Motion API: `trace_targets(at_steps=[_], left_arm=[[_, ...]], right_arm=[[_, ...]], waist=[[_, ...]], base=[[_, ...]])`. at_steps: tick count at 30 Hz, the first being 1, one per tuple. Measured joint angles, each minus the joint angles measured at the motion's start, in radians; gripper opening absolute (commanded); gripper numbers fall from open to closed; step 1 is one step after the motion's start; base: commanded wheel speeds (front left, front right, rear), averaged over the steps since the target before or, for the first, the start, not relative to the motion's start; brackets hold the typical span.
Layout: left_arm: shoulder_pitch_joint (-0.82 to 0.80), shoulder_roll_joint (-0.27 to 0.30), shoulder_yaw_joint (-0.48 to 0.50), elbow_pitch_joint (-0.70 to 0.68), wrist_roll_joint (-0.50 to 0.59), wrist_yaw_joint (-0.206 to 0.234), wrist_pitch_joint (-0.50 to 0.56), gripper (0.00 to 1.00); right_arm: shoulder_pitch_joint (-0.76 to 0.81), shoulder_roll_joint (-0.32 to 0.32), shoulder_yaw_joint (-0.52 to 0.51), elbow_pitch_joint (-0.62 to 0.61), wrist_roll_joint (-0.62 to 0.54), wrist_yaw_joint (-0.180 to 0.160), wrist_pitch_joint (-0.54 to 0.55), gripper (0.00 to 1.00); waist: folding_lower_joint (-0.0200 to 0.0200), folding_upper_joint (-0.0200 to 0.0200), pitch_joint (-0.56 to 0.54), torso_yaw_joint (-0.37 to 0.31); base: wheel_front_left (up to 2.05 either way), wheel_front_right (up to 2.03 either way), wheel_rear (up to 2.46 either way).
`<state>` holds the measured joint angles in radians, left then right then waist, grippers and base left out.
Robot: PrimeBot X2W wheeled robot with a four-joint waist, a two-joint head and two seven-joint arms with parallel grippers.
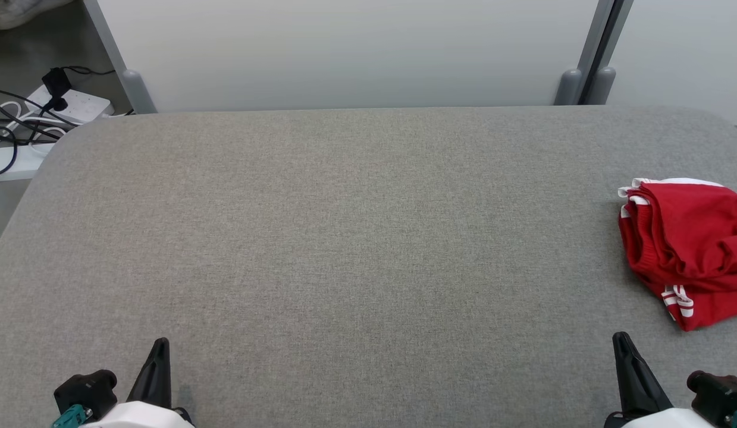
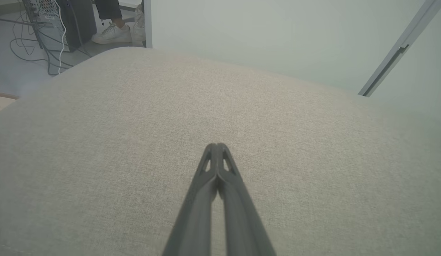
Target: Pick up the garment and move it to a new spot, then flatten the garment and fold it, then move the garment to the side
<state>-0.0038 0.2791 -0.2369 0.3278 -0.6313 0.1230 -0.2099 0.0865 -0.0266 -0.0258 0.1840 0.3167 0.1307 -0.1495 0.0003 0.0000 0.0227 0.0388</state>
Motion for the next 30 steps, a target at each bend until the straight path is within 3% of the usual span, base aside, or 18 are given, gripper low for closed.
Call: trace_targets(at_steps=[30], left_arm=[[-0.005, -0.063, 0.085, -0.013, -0.256, -0.062, 0.087, 0.00]], right_arm=[[-0.040, -0.003, -0.025, 0.025, 0.342, 0.000, 0.063, 0.00]], waist=[[-0.0001, 0.0000, -0.005, -0.010]], base=[[0.00, 0.00, 0.00]])
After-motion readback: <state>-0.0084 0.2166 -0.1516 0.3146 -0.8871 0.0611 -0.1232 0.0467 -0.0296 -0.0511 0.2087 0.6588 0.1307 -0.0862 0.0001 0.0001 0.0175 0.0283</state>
